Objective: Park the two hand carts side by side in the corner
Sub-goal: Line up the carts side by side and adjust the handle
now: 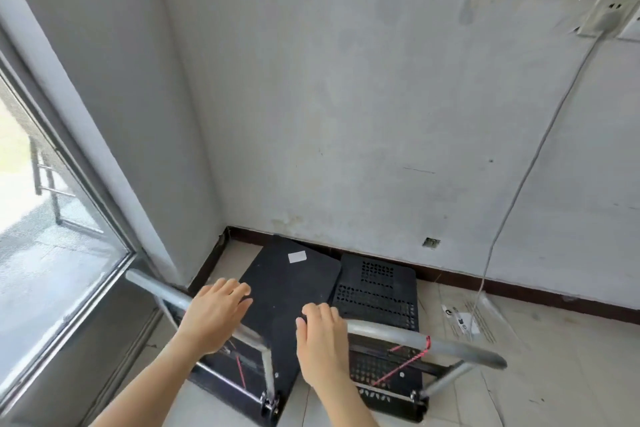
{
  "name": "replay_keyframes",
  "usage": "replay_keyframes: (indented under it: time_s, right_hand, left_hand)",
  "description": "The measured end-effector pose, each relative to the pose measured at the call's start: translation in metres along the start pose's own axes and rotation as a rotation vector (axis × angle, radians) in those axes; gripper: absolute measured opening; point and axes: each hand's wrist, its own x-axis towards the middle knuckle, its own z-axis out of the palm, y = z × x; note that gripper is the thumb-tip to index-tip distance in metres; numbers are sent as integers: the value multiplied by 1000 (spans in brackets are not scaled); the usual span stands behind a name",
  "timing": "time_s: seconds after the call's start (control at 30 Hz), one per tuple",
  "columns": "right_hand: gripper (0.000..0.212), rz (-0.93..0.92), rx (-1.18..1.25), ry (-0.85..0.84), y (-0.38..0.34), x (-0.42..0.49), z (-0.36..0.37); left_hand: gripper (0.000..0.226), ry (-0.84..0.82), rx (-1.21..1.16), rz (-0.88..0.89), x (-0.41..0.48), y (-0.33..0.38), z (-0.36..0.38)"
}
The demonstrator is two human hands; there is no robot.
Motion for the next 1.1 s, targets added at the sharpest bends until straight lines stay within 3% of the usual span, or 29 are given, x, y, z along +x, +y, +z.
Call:
replay_keyframes:
  time_s: [0.1, 0.2, 0.33, 0.43, 0.53, 0.67, 1.1]
  right_hand:
    - [18, -48, 31, 17, -86, 4, 33]
    - [18, -75, -114, -36, -152, 6, 68]
    - [44, 80, -191, -129, -188, 9, 103]
    - [41, 145, -152, -35, -189, 15, 123]
    - [19, 158, -111, 54, -184, 17, 132]
    - [15, 137, -106, 90, -180, 12, 136]
    - [9, 117, -124, 48, -154, 44, 127]
  left_hand:
    - [36, -52, -36, -22, -22, -77, 4]
    - [26, -48, -68, 46, -33, -138, 9]
    - [19, -4, -69, 158, -29, -178, 20]
    - [37, 36, -29, 214, -28, -191, 37]
    - [41, 64, -80, 143, -36, -186, 42]
    - [48, 59, -72, 101, -41, -176, 39]
    - [47, 73, -145, 50, -15, -164, 55]
